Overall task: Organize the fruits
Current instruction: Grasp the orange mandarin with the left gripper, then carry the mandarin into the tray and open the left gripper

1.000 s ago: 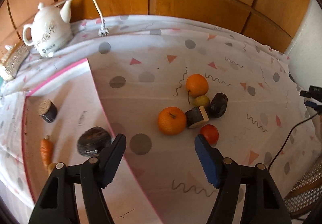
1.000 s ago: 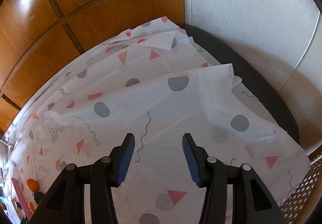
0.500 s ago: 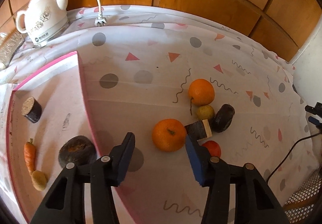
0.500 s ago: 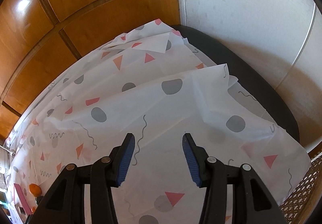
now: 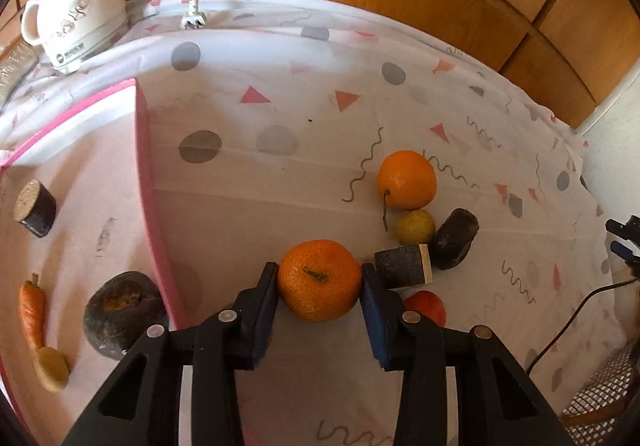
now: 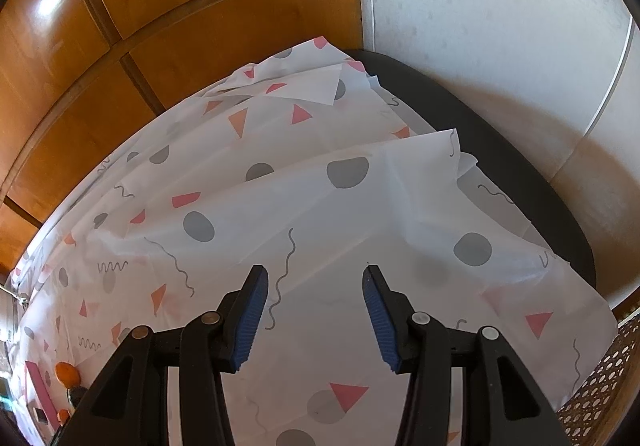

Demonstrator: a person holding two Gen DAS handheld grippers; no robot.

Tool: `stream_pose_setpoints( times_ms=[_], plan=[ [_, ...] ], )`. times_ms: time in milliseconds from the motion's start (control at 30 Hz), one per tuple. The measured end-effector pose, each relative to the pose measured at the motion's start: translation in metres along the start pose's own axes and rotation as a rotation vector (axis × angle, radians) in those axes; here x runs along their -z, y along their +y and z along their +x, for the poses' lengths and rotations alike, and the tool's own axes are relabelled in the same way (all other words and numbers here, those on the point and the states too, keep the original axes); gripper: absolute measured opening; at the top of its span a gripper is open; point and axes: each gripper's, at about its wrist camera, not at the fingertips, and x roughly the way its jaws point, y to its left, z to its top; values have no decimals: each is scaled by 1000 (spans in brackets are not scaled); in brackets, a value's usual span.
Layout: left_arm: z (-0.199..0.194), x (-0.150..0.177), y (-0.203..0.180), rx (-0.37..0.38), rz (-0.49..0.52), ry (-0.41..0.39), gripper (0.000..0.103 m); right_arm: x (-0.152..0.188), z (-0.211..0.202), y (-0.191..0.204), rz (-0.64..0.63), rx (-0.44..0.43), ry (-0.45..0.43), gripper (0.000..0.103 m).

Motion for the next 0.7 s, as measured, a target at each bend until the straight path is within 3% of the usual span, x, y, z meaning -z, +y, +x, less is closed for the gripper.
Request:
stream_pose_setpoints(
  times_ms=[167,333,533,700],
  plan=[
    [-24,7,-6,6,36,-59,40,1,0,0,0,1,2,50],
    [-50,11,10,12,-5,-106,40,1,1,-1,-2,4,3,50],
    [-75,21,52,-61,-90,-153,40,2,2,-1,-3,8,8,50],
    [-94,38,108,-106,-227,-170,40,3,1,-1,-5,15,7,50]
  ],
)
